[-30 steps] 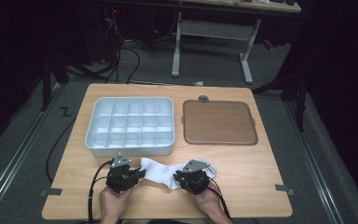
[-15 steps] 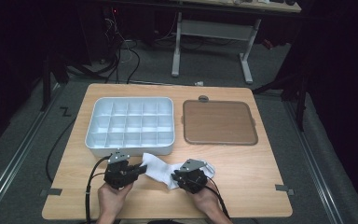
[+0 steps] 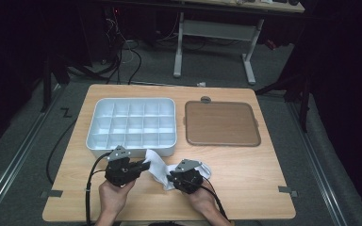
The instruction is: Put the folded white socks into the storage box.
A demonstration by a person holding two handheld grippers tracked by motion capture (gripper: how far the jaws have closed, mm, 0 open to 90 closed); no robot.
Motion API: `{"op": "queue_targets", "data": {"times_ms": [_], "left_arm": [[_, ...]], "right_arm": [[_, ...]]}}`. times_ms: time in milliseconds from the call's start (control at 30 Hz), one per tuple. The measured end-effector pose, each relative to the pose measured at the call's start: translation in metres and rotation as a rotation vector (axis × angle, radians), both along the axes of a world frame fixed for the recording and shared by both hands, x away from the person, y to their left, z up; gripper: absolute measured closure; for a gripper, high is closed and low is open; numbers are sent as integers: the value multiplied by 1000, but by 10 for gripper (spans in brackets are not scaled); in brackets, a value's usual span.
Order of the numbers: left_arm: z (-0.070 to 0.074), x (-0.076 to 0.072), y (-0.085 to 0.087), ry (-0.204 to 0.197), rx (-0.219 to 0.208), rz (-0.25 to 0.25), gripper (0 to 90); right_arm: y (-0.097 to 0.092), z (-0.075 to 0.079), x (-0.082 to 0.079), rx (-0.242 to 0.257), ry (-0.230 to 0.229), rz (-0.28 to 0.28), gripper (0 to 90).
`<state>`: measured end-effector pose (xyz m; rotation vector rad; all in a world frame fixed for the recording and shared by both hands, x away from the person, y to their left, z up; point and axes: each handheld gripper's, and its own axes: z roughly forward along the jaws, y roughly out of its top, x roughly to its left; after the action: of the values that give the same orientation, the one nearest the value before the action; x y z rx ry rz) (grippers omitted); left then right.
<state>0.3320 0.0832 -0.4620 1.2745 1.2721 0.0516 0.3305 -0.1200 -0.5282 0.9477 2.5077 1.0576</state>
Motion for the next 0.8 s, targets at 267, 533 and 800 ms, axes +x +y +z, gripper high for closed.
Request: {"op": "queue_targets", "data": {"times_ms": [267,533,800], "left_arm": [[8,2,-7,-8,9,-33,817],[8,3,-10,1,-3,-50,817],[4,3,-13,20,19,-65,817]], "right_arm": [[13,-1,5,6,-3,11,785],[24,-1,7,11,4,19,785],[26,1,8,30,32,27,781]]}}
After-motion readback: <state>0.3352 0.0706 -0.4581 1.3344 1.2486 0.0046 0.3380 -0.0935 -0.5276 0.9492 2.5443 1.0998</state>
